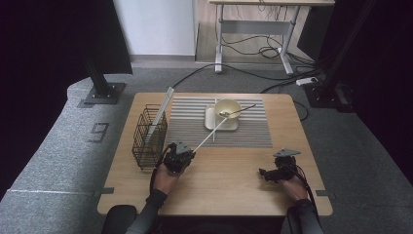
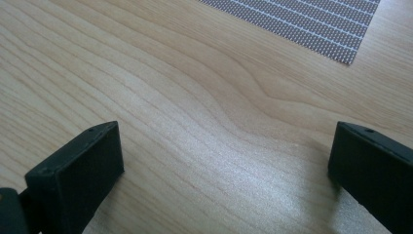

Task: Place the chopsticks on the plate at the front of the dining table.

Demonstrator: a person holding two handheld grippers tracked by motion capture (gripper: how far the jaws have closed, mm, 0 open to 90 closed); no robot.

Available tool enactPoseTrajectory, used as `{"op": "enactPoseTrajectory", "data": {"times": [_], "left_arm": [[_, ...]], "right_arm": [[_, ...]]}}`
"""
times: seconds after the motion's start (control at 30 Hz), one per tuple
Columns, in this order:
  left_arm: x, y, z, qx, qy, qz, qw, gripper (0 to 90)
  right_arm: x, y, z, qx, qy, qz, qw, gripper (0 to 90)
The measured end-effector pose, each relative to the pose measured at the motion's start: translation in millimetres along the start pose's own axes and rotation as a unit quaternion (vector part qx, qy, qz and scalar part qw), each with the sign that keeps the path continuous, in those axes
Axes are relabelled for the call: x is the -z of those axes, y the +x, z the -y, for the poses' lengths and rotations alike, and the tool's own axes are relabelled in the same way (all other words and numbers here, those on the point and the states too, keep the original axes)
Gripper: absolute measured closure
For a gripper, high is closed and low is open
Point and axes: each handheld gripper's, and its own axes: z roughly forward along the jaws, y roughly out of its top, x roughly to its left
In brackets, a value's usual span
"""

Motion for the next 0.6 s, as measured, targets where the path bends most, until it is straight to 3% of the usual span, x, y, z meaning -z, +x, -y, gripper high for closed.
{"op": "enactPoseTrajectory", "data": {"times": [0.6], "left_arm": [[-9.5,8.0,-5.0,0.046,0.003,-0.047,0.9978,85.6]], "right_arm": [[-0.1,0.1,0.0,0.0,0.0,0.0,1.0,0.0]]}}
